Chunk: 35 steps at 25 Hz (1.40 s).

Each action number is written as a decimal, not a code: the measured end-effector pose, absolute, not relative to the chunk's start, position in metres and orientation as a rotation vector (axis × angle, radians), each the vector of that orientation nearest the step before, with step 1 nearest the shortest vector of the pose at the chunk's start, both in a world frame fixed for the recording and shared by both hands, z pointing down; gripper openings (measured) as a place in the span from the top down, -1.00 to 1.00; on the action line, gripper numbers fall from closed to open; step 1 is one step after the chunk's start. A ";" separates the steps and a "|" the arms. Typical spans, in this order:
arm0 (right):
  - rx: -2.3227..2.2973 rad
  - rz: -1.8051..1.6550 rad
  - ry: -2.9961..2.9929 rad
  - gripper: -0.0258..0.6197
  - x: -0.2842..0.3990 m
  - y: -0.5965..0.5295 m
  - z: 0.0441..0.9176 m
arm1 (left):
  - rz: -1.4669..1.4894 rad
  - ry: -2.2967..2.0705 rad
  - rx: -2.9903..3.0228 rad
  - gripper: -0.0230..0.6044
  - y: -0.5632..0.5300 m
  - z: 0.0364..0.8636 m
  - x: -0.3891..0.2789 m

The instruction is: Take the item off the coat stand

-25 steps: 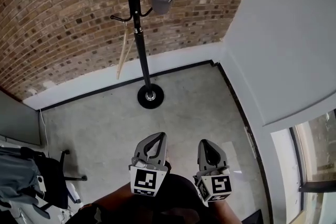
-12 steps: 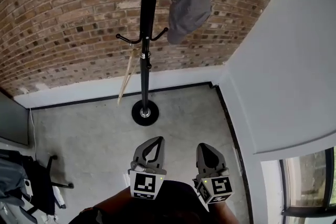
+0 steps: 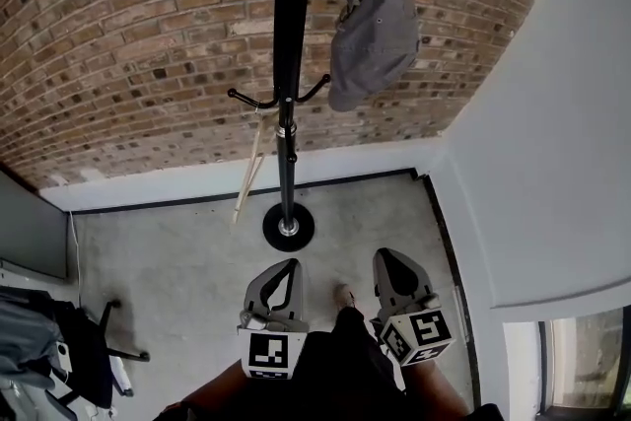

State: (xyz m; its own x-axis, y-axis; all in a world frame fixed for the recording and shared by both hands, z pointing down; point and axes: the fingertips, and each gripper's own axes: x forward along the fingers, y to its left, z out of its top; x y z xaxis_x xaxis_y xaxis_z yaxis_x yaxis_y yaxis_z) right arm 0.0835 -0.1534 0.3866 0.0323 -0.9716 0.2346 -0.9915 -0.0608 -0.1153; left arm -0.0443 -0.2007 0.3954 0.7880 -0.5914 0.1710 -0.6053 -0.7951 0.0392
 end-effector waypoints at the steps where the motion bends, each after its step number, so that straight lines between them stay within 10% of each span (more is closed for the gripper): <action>1: 2.178 0.389 -2.140 0.88 0.087 -0.163 0.386 | 0.211 -0.997 2.881 0.85 -0.207 0.393 -0.043; 35: 0.825 1.594 -3.598 0.35 0.230 -0.425 0.367 | 0.439 -1.552 2.716 0.85 -0.321 0.358 0.077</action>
